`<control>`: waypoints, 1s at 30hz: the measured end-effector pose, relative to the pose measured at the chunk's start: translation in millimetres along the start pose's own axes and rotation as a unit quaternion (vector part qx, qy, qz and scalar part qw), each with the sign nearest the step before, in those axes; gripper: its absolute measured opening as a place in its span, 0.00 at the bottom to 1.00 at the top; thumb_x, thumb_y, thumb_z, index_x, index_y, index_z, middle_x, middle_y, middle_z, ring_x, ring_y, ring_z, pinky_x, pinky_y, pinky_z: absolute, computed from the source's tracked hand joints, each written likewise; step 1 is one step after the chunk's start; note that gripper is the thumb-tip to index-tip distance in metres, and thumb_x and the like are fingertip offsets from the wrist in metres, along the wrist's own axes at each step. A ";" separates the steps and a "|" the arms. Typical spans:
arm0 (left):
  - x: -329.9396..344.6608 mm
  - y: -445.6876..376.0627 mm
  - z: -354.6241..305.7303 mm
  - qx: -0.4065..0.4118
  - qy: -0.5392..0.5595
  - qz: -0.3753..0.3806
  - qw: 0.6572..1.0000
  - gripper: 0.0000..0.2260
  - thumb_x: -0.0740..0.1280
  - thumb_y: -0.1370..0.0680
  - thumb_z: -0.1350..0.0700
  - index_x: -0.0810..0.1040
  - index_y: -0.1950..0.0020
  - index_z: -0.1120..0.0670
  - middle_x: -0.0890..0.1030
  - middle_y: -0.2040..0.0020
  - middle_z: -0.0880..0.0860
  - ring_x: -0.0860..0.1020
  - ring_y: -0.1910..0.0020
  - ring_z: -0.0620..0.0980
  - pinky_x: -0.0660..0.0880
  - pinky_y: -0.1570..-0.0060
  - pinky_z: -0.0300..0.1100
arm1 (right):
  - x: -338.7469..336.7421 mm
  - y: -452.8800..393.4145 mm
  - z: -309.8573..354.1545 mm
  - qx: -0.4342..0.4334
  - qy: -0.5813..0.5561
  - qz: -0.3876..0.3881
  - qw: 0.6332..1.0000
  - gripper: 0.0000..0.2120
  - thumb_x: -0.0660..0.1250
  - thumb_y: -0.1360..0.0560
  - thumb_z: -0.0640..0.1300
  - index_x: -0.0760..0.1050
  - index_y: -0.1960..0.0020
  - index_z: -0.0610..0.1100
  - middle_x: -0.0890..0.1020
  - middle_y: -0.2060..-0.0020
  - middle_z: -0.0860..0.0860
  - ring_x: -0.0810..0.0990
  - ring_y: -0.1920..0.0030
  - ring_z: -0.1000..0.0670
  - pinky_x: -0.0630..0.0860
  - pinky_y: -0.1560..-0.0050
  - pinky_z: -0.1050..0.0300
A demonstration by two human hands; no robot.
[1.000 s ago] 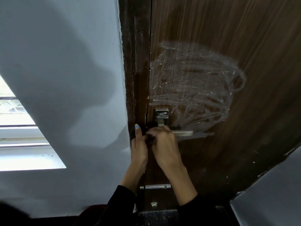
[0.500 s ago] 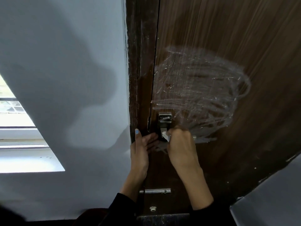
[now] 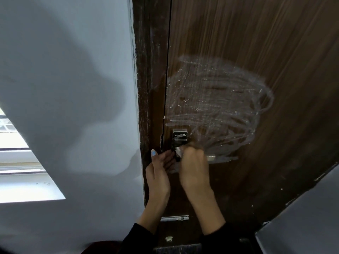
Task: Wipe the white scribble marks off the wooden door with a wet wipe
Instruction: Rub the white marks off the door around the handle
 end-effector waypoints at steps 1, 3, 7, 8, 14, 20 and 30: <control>-0.1 0.8 -0.2 -0.001 0.000 0.000 1.000 0.24 0.48 0.19 0.44 0.79 0.42 0.55 0.84 0.50 0.50 0.82 0.51 0.43 0.78 0.57 0.31 | 4.5 1.5 12.2 -0.033 0.000 -0.002 0.999 0.11 0.60 0.23 0.37 0.74 0.42 0.42 0.76 0.43 0.45 0.72 0.42 0.49 0.74 0.44 0.58; -1.0 1.9 -0.8 -0.008 0.001 0.000 1.000 0.24 0.48 0.18 0.44 0.79 0.41 0.55 0.84 0.49 0.52 0.82 0.50 0.45 0.78 0.54 0.34 | 11.2 9.3 24.1 -0.098 -0.004 -0.008 0.995 0.13 0.61 0.23 0.38 0.73 0.40 0.43 0.74 0.40 0.47 0.67 0.38 0.51 0.70 0.40 0.59; -0.2 1.3 -2.0 -0.031 0.015 0.020 0.999 0.25 0.46 0.17 0.46 0.75 0.36 0.59 0.82 0.44 0.55 0.81 0.44 0.50 0.77 0.45 0.40 | -8.0 21.5 -19.2 -0.054 -0.034 -0.079 0.995 0.16 0.66 0.28 0.32 0.76 0.42 0.43 0.78 0.44 0.47 0.75 0.43 0.52 0.68 0.44 0.66; 0.5 0.9 -1.5 -0.035 0.013 0.025 0.999 0.24 0.46 0.17 0.46 0.74 0.35 0.59 0.81 0.44 0.55 0.80 0.43 0.51 0.77 0.45 0.40 | -18.0 23.4 -36.0 -0.016 -0.048 -0.118 0.992 0.17 0.67 0.30 0.29 0.78 0.44 0.41 0.79 0.46 0.45 0.77 0.45 0.49 0.68 0.44 0.65; -1.9 2.4 -6.0 -0.002 -0.023 0.007 1.000 0.23 0.49 0.20 0.44 0.78 0.41 0.54 0.83 0.47 0.51 0.81 0.47 0.44 0.76 0.53 0.30 | 5.8 37.5 -5.5 -0.095 -0.113 -0.121 0.982 0.15 0.66 0.30 0.31 0.78 0.45 0.40 0.79 0.47 0.47 0.73 0.46 0.62 0.67 0.42 0.71; -11.6 -1.9 -4.3 -0.034 -0.028 0.022 0.999 0.22 0.49 0.18 0.45 0.77 0.39 0.54 0.84 0.49 0.52 0.82 0.49 0.46 0.76 0.55 0.32 | -4.3 35.1 -8.3 -0.083 -0.225 -0.195 0.951 0.13 0.71 0.32 0.30 0.81 0.49 0.40 0.82 0.52 0.46 0.81 0.53 0.54 0.77 0.50 0.67; -22.0 -9.1 -17.7 -0.005 -0.037 0.019 0.999 0.22 0.48 0.18 0.45 0.78 0.41 0.55 0.83 0.48 0.51 0.81 0.47 0.45 0.76 0.51 0.33 | 9.7 2.5 14.2 -0.125 -0.152 -0.202 0.960 0.13 0.71 0.34 0.28 0.81 0.50 0.36 0.82 0.53 0.42 0.81 0.53 0.46 0.79 0.50 0.57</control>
Point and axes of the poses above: each hand's wrist, its own y-axis away from the middle knuckle, its own x-axis out of the palm, z = x × y, the point moved 9 cm from there along -y, towards the middle knuckle
